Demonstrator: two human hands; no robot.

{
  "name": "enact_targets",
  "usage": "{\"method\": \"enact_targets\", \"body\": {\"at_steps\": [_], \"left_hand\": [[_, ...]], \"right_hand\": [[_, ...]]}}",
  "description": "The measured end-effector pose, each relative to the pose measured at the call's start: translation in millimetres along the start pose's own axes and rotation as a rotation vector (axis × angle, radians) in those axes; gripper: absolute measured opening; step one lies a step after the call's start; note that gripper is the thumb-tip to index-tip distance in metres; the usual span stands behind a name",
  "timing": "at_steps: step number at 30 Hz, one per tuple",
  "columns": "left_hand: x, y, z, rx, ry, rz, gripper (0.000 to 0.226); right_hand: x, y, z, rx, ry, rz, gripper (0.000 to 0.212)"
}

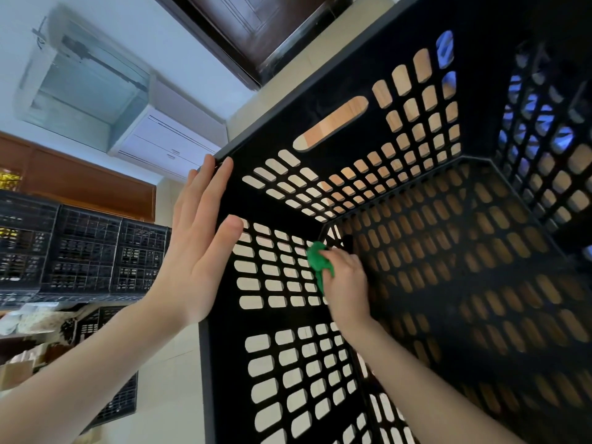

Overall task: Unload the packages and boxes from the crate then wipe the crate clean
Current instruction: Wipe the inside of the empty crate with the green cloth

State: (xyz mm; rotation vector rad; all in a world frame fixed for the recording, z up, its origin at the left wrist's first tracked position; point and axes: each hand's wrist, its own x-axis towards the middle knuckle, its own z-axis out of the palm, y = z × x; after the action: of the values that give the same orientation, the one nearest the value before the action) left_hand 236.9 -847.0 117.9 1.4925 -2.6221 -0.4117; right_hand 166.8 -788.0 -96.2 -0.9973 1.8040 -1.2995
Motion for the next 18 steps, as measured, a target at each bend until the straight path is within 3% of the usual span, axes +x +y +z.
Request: {"method": "enact_targets", "body": {"at_steps": [2, 5, 9, 12, 15, 18], "left_hand": [[0.2, -0.2, -0.2, -0.007, 0.005, 0.003, 0.064], [0.6, 0.0, -0.6, -0.003, -0.001, 0.000, 0.064], [1.1, -2.0, 0.8, -0.011, 0.009, 0.029, 0.063], [1.4, -3.4, 1.0, -0.015, 0.002, 0.026, 0.062], [1.3, -1.4, 0.5, -0.018, 0.007, 0.021, 0.062], [1.2, -0.2, -0.6, -0.022, 0.005, 0.002, 0.063]], "right_hand": [[2.2, 6.7, 2.9, -0.057, -0.003, 0.026, 0.038], [11.6, -22.5, 2.5, 0.116, 0.043, 0.121, 0.036], [6.6, -100.1, -9.2, 0.387, 0.123, -0.191, 0.034], [8.6, -115.3, -7.1, 0.447, 0.176, -0.370, 0.035], [19.3, -76.2, 2.4, 0.336, 0.141, -0.349, 0.041], [23.4, -17.0, 7.5, 0.062, 0.055, -0.130, 0.040]]}}
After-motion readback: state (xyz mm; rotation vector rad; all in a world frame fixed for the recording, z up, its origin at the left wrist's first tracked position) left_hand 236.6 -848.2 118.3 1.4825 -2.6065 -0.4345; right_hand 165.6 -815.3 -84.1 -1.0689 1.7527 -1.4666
